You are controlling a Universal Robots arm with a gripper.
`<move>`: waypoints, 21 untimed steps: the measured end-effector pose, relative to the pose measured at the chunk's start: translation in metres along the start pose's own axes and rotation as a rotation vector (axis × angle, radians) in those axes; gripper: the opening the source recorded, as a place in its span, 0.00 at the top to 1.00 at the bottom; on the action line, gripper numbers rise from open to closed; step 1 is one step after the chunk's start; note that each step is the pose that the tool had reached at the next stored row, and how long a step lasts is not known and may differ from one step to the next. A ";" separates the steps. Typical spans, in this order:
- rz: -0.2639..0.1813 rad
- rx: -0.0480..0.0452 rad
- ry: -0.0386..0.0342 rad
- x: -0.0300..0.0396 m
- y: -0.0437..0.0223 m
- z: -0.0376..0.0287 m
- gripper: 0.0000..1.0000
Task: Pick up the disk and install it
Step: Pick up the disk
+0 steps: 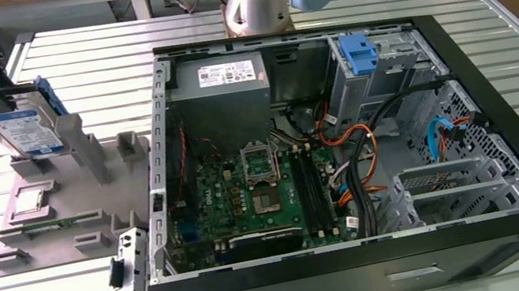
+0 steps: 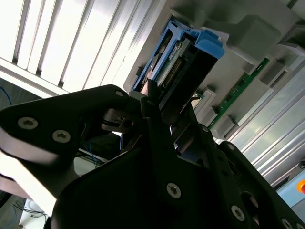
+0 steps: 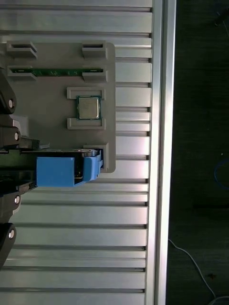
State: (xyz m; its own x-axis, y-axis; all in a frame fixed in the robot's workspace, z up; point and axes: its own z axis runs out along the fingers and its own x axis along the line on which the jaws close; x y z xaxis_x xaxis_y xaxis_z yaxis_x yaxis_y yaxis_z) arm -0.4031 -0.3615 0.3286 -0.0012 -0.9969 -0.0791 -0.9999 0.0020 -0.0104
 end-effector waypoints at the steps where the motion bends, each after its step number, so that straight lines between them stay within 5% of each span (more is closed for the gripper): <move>1: 0.000 -0.0001 0.0000 0.0000 0.0000 0.0000 0.65; 21: 0.000 -0.0004 0.0016 -0.0010 -0.0002 -0.0141 0.65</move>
State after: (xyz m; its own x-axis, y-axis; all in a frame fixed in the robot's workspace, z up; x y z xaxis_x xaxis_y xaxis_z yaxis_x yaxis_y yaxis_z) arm -0.4031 -0.3615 0.3427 -0.0011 -0.9970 -0.0775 -0.9999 0.0019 -0.0100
